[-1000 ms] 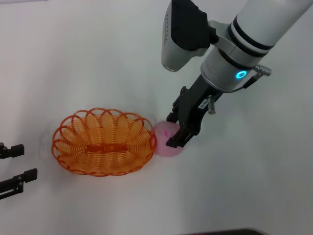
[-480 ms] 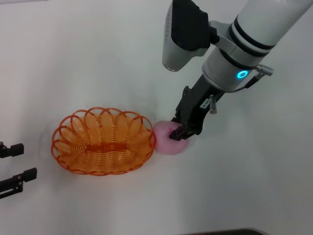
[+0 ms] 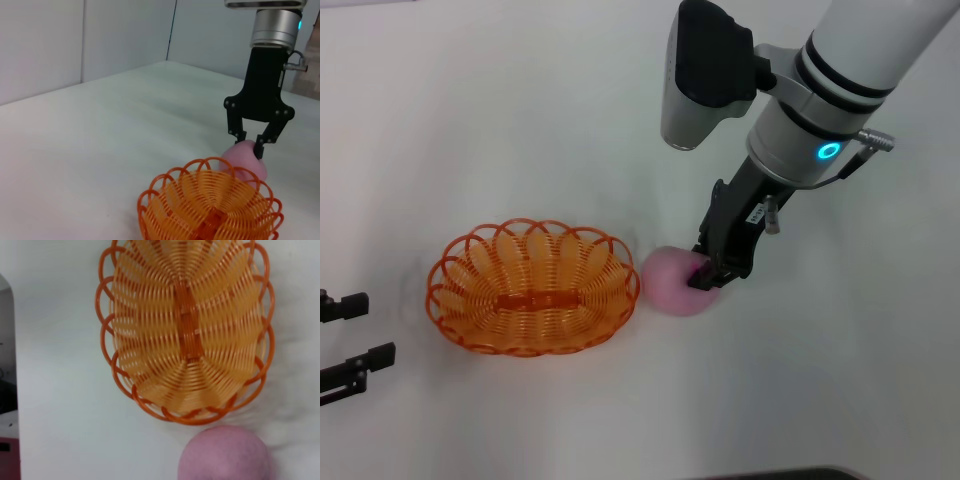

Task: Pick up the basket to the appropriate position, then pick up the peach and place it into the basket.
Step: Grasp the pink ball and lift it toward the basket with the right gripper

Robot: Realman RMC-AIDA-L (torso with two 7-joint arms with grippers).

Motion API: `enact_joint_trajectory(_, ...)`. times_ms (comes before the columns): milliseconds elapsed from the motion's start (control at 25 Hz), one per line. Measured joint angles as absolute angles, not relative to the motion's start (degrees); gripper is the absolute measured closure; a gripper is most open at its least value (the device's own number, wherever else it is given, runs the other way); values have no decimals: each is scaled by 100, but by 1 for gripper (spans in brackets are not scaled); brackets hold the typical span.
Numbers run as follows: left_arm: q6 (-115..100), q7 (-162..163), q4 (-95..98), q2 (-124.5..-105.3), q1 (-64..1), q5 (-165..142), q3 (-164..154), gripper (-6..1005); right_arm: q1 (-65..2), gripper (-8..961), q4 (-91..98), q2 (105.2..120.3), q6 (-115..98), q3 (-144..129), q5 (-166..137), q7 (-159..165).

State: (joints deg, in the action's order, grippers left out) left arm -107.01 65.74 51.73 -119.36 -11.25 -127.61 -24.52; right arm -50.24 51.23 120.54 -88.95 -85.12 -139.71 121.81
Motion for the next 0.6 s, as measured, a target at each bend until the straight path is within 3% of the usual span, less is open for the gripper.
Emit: enact_joint_trajectory(600,-10725,6645,5239,-11944,-1171,-12737,-2443,357,-4968,717,5473,12023,-9244,-8096,-14204,12128)
